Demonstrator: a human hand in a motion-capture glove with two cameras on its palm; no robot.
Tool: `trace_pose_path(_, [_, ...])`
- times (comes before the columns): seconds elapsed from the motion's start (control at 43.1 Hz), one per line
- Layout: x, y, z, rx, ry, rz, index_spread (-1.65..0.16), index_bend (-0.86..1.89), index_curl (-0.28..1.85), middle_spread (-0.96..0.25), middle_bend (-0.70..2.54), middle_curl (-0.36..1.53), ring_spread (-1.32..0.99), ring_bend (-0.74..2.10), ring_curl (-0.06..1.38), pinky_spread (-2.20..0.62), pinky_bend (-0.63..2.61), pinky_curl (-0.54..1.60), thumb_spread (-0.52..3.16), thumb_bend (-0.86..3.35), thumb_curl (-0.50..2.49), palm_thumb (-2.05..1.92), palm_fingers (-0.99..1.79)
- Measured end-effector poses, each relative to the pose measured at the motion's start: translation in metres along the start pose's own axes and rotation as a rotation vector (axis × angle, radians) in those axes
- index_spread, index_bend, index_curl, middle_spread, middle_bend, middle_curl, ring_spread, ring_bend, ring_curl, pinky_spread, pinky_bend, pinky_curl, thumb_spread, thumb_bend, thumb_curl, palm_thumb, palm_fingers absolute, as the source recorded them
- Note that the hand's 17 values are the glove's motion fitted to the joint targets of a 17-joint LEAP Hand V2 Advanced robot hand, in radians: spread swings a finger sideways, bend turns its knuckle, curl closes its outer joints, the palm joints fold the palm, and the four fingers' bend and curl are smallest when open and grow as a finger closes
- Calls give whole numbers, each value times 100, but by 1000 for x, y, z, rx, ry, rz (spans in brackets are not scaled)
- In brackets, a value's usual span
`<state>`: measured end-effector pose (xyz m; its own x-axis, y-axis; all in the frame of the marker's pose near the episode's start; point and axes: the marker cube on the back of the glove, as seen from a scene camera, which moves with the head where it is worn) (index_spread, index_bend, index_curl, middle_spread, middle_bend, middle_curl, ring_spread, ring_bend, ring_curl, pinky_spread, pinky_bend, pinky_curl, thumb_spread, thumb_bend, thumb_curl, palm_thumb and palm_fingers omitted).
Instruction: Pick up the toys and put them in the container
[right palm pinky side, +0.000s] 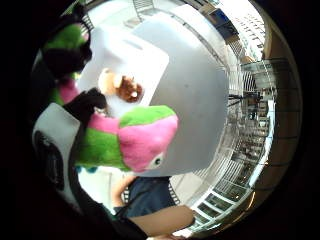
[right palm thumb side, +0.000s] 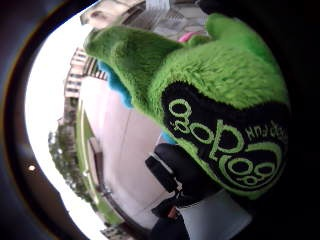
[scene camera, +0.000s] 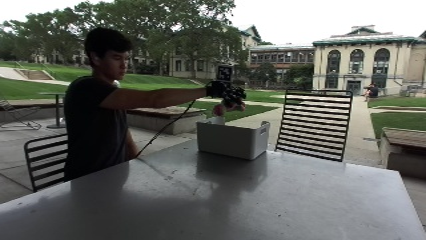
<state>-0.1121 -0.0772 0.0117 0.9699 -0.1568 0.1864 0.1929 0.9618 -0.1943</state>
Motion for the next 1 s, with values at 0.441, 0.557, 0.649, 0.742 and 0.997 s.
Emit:
trace_pose_path(0.441, [59, 9, -10, 71, 110, 17, -28, 10, 11, -2, 19, 38, -5, 68, 27, -6, 132, 42, 99, -11, 31, -15, -22])
trace_pose_path(0.557, [78, 19, -19, 128, 132, 34, -28, 12, 14, -1, 17, 37, -3, 61, 25, -4, 122, 39, 99, -11, 28, -14, -19])
trace_pose_path(0.649, [100, 29, -24, 170, 187, 66, -29, 13, 16, -2, 17, 37, -2, 55, 24, -3, 116, 36, 100, -10, 25, -14, -16])
trace_pose_path(0.742, [94, 56, -27, 183, 214, 19, -29, 17, 19, -3, 23, 39, -2, 48, 22, -3, 105, 33, 107, -8, 23, -10, -10])
trace_pose_path(0.997, [167, 110, -40, 230, 216, 248, -29, 17, 23, -5, 25, 41, -5, 42, 22, -4, 89, 28, 116, -6, 20, -8, -6])
